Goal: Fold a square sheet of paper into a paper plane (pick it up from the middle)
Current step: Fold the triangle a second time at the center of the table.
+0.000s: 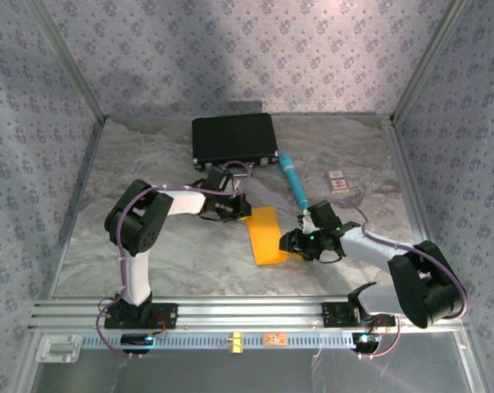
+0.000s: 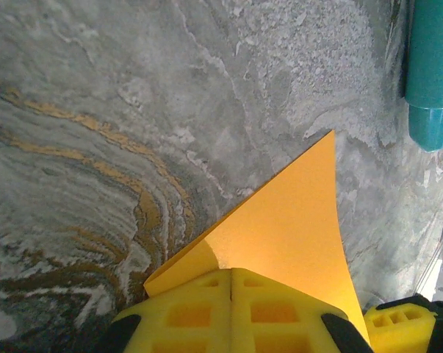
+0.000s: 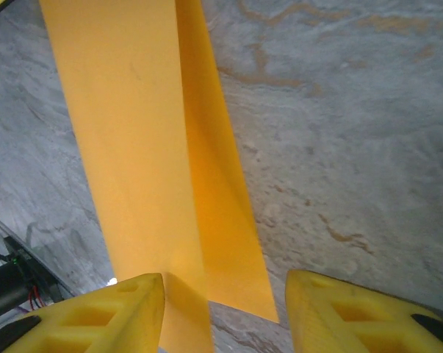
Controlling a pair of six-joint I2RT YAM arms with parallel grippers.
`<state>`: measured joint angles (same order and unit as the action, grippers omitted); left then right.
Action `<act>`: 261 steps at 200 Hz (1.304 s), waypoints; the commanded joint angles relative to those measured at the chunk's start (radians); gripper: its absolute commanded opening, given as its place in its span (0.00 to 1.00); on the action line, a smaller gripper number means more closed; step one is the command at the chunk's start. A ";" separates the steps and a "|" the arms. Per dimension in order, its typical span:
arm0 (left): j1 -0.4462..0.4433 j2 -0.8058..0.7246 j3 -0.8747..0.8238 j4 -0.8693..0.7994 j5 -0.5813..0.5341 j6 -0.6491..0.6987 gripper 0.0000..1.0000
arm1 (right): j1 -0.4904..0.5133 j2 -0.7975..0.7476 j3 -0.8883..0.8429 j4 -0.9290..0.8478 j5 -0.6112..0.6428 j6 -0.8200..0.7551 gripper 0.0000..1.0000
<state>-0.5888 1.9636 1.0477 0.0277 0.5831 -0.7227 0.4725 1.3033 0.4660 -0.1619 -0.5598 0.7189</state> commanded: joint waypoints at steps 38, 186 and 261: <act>-0.008 0.034 0.016 -0.108 -0.032 0.060 0.06 | -0.009 0.031 -0.001 0.150 -0.110 0.057 0.40; -0.009 0.054 0.075 -0.142 -0.010 0.091 0.06 | -0.087 0.213 0.034 0.318 -0.231 0.033 0.28; -0.028 -0.050 0.097 -0.155 -0.036 0.093 0.43 | -0.089 0.235 0.060 0.339 -0.204 0.058 0.05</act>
<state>-0.6006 1.9766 1.1267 -0.0647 0.5972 -0.6518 0.3836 1.5280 0.4984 0.1616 -0.7776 0.7567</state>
